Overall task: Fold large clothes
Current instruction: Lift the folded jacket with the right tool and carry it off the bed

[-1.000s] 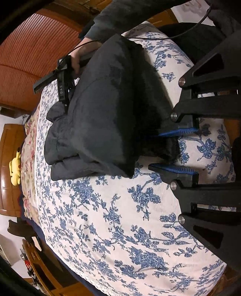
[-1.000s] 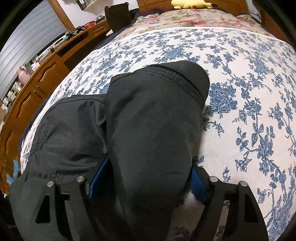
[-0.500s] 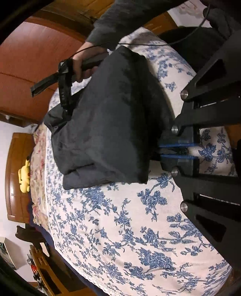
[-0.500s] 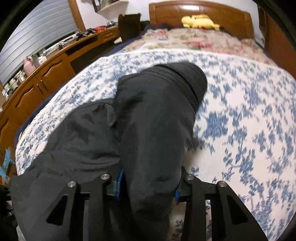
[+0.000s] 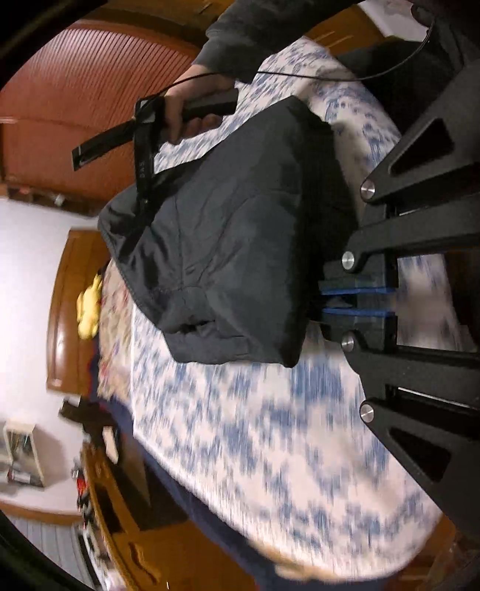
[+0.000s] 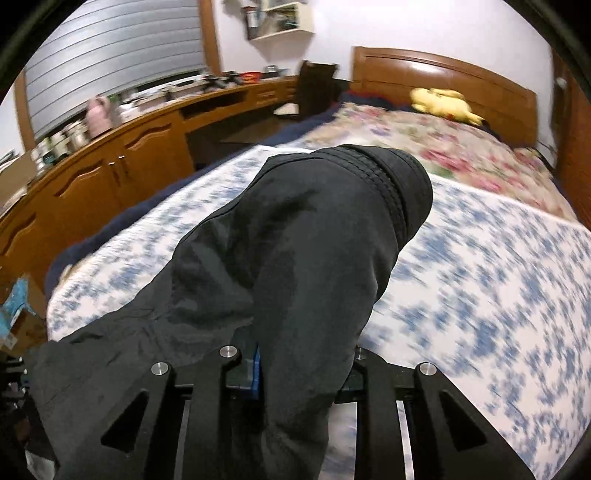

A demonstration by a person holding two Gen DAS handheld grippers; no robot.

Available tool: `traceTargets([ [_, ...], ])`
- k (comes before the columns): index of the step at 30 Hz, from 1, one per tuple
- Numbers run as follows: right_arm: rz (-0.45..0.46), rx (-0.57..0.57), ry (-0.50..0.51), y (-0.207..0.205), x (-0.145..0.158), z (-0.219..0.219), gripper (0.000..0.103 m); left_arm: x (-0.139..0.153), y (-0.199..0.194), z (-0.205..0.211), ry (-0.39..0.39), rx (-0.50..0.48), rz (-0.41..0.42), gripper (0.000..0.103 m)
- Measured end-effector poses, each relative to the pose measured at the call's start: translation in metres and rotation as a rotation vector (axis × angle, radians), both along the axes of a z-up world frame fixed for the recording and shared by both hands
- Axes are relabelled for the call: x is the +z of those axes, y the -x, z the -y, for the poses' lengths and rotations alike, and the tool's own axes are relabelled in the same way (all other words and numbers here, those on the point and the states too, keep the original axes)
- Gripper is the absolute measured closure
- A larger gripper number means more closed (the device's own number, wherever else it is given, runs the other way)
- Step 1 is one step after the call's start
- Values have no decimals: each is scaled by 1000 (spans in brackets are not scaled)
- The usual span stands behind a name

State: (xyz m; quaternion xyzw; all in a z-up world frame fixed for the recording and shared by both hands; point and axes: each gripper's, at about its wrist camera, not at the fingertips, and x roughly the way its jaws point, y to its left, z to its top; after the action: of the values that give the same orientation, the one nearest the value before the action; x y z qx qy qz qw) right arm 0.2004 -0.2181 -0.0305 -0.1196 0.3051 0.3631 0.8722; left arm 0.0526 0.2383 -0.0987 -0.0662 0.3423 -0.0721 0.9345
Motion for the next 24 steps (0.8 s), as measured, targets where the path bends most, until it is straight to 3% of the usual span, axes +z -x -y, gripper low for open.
traceTargets([
  [8,58,177,7,40,20,-152,79,12,46,-122,-37,241,46,97],
  [14,77,260,-2,67,32,-251,79,23,73,-200,-108,427,71,98],
  [17,44,277,-1,76,29,-287,76,22,84,-232,-145,510,54,98],
  [20,-35,313,73,74,1,-308,70,4,89,-255,-169,564,-29,98],
  [24,44,298,141,87,-26,-307,57,-10,102,-268,-133,581,-52,97],
])
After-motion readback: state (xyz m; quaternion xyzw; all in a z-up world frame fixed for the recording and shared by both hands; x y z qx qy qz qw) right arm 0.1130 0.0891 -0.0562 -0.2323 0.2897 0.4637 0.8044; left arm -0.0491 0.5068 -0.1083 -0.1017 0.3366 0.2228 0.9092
